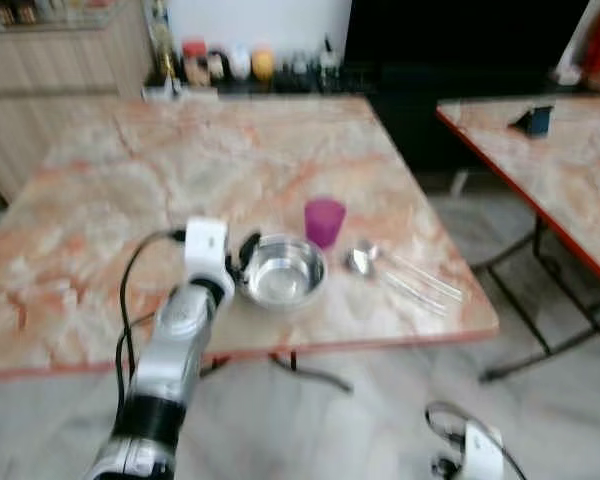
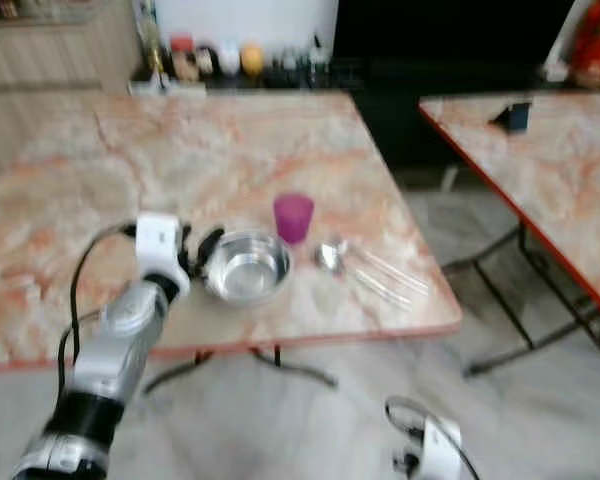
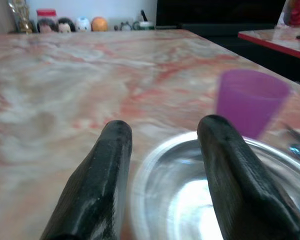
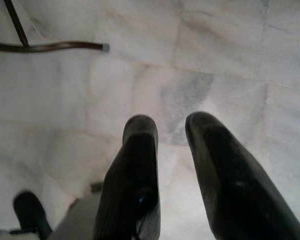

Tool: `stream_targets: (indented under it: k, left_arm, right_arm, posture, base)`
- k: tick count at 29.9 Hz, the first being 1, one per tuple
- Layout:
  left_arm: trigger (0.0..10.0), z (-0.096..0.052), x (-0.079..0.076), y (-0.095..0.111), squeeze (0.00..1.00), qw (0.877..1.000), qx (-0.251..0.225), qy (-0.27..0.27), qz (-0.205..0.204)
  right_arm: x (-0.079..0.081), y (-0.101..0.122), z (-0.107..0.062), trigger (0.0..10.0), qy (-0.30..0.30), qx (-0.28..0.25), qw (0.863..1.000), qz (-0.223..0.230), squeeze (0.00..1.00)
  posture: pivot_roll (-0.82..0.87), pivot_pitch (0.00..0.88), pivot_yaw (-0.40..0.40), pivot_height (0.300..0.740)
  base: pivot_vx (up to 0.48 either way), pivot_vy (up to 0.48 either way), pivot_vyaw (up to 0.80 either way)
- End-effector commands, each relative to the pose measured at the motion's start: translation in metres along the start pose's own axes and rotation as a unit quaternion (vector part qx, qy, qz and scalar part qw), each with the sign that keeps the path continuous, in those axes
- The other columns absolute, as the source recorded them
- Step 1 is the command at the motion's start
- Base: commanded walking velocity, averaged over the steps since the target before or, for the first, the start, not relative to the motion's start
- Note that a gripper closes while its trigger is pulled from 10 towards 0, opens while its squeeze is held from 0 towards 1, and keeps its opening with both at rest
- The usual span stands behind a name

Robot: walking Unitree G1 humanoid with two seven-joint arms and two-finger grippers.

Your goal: Setting the table

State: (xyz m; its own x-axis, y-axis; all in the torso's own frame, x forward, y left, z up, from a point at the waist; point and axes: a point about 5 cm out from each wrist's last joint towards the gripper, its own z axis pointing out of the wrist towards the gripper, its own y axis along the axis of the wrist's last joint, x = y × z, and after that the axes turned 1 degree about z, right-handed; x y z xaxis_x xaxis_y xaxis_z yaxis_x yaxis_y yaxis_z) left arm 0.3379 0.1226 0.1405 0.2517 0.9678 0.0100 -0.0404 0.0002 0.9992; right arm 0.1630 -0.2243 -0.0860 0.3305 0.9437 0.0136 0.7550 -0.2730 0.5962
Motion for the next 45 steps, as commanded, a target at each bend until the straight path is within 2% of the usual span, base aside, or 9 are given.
stream_targets:
  k: [1,7,9,10,14,20,29,30,45]
  left_arm:
    - [10.0,0.002,0.0,0.005,0.0,1.0,-0.003,-0.003,0.023]
    - [10.0,0.003,0.002,0.0,0.0,0.999,0.032,0.012,0.038]
    - [10.0,0.003,0.006,-0.001,0.0,0.998,0.052,0.027,0.022]
    - [10.0,0.004,0.006,-0.001,1.0,0.998,0.057,0.029,0.011]
    - [10.0,0.005,0.008,-0.001,1.0,0.997,0.066,0.034,0.018]
    - [10.0,0.007,0.014,-0.005,1.0,0.994,0.093,0.061,-0.02]
    - [10.0,0.005,0.012,-0.014,1.0,0.989,0.138,0.048,-0.022]
    - [10.0,0.005,0.011,-0.015,0.04,0.988,0.144,0.046,-0.024]
    - [10.0,0.006,0.008,-0.014,0.0,0.984,0.176,0.038,-0.01]
  right_arm:
    - [-0.002,0.002,0.0,10.0,-0.001,-0.002,1.0,-0.001,0.0]
    - [-0.002,0.002,0.0,10.0,-0.001,-0.002,1.0,-0.002,0.0]
    - [-0.001,0.002,0.0,10.0,-0.001,-0.002,1.0,-0.002,0.0]
    - [-0.002,0.002,0.0,10.0,-0.001,-0.002,1.0,-0.002,0.0]
    - [-0.001,0.002,0.0,10.0,0.0,-0.001,1.0,-0.003,0.0]
    - [-0.001,0.002,0.0,10.0,-0.001,-0.001,1.0,-0.002,0.0]
    - [-0.001,0.0,0.0,10.0,-0.001,0.001,1.0,-0.002,0.0]
    - [-0.001,0.0,0.0,10.0,-0.001,0.001,1.0,-0.002,0.0]
    - [0.0,0.0,0.0,10.0,0.0,0.0,1.0,0.001,0.0]
  posture:
    - [0.05,0.0,-0.055,0.74]
    - [0.05,0.0,-0.055,0.74]
    - [0.05,0.0,-0.054,0.74]
    - [0.06,0.0,-0.056,0.74]
    - [0.06,0.0,-0.054,0.74]
    - [0.05,0.0,-0.051,0.74]
    - [0.05,0.0,-0.046,0.74]
    - [0.05,0.0,-0.047,0.74]
    - [0.05,0.0,-0.041,0.74]
  base:
    - [0.0,0.0,0.0]
    - [0.0,0.0,0.0]
    - [0.0,0.0,0.0]
    - [0.0,0.0,0.0]
    - [0.0,0.0,0.0]
    - [0.0,0.0,0.0]
    - [0.0,0.0,0.0]
    - [0.0,0.0,0.0]
    - [0.0,0.0,0.0]
